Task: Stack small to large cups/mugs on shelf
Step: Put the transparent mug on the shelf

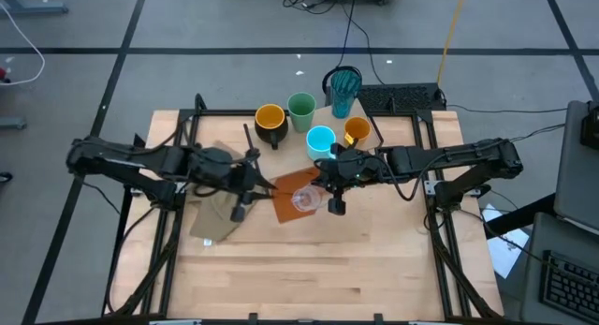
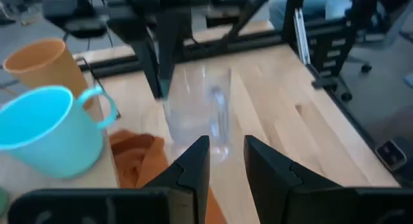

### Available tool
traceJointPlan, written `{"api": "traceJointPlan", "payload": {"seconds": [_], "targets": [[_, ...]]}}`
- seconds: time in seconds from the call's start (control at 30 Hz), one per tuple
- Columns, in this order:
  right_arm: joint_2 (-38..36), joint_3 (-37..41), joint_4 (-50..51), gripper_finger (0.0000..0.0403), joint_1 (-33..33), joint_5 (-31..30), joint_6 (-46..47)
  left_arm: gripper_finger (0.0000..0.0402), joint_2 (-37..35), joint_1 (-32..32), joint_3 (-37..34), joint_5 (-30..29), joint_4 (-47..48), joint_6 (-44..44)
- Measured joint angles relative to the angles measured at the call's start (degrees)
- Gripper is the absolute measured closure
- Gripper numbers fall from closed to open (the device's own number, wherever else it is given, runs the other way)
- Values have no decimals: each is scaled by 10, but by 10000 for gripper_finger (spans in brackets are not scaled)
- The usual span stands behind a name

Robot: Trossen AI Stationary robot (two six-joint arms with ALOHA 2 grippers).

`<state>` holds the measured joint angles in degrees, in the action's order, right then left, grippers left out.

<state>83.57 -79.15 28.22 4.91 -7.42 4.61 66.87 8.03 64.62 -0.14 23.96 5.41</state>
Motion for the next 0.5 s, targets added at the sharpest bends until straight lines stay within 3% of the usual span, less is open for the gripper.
{"api": "traceJointPlan", "payload": {"seconds": [0.17, 0.5], "targets": [[0, 0, 0, 403, 0, 0, -10, 304, 10, -1, 0, -1, -56, -24], [0, 0, 0, 403, 0, 0, -23, 296, 15, -1, 0, 40, -44, -27]]}}
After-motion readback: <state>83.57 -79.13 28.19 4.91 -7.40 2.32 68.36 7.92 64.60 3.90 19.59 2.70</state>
